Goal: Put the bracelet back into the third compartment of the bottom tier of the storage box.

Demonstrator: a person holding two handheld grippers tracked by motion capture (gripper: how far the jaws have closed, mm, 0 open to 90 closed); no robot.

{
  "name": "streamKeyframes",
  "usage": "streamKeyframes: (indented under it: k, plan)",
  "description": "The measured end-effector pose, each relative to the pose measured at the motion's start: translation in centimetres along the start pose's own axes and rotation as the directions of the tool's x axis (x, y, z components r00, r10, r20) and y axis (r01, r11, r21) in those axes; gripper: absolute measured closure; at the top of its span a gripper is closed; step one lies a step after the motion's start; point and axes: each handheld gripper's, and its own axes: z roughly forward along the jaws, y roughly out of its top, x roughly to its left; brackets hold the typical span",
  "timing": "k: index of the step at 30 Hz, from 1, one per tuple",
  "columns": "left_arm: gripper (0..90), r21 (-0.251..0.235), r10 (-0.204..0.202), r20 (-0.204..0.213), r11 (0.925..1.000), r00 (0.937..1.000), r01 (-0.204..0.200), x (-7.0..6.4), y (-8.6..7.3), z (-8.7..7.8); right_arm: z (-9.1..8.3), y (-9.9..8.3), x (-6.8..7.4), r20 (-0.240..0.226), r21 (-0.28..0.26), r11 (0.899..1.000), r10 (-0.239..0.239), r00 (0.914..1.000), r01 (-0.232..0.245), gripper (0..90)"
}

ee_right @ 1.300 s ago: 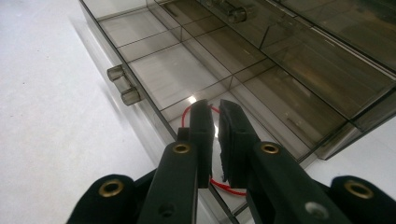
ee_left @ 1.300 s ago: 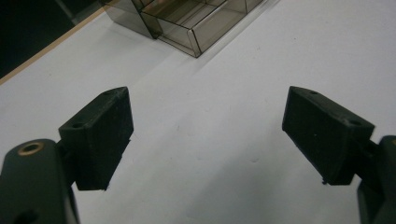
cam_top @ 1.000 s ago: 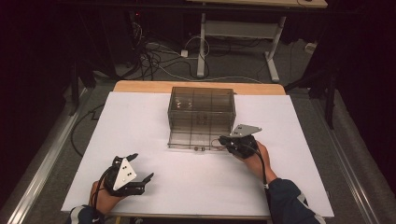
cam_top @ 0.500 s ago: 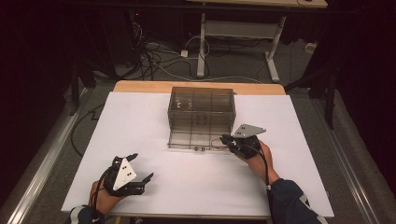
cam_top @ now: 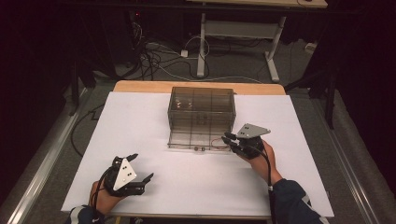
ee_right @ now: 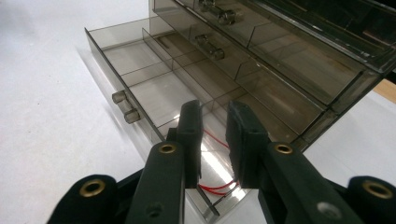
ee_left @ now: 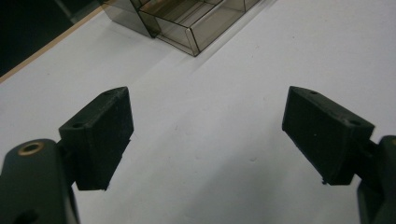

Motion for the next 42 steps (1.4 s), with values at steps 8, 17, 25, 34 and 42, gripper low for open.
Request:
streamKeyframes:
  k: [8, 17, 25, 34, 42]
  plan:
    - [15.9, 0.001, 0.0, 0.004, 1.0, 1.0, 0.0, 0.0, 0.0, 0.0, -0.9, 0.2, 0.1, 0.021, -0.028, 1.0, 0.001, 0.9998, 0.0, 68.7]
    - [15.9, 0.001, -0.001, 0.008, 1.0, 1.0, 0.001, -0.1, 0.0, 0.1, -2.5, 0.6, 0.2, 0.036, -0.062, 0.998, -0.004, 0.9993, 0.006, 54.9]
    - [15.9, 0.005, 0.001, 0.01, 1.0, 0.9999, -0.001, -0.1, 0.0, 0.2, -3.5, 0.6, 0.3, 0.078, -0.086, 0.996, 0.014, 0.9968, -0.008, 38.1]
    - [15.9, 0.006, 0.001, 0.012, 1.0, 0.9999, -0.001, -0.1, 0.0, 0.2, -4.9, 0.2, 0.4, 0.129, -0.11, 0.994, 0.023, 0.9914, -0.009, 24.8]
    - [15.9, 0.008, 0.003, 0.016, 1.0, 0.9999, -0.003, -0.2, 0.0, 0.2, -6.1, -0.5, 0.7, 0.145, -0.12, 0.993, 0.008, 0.9893, 0.01, 21.5]
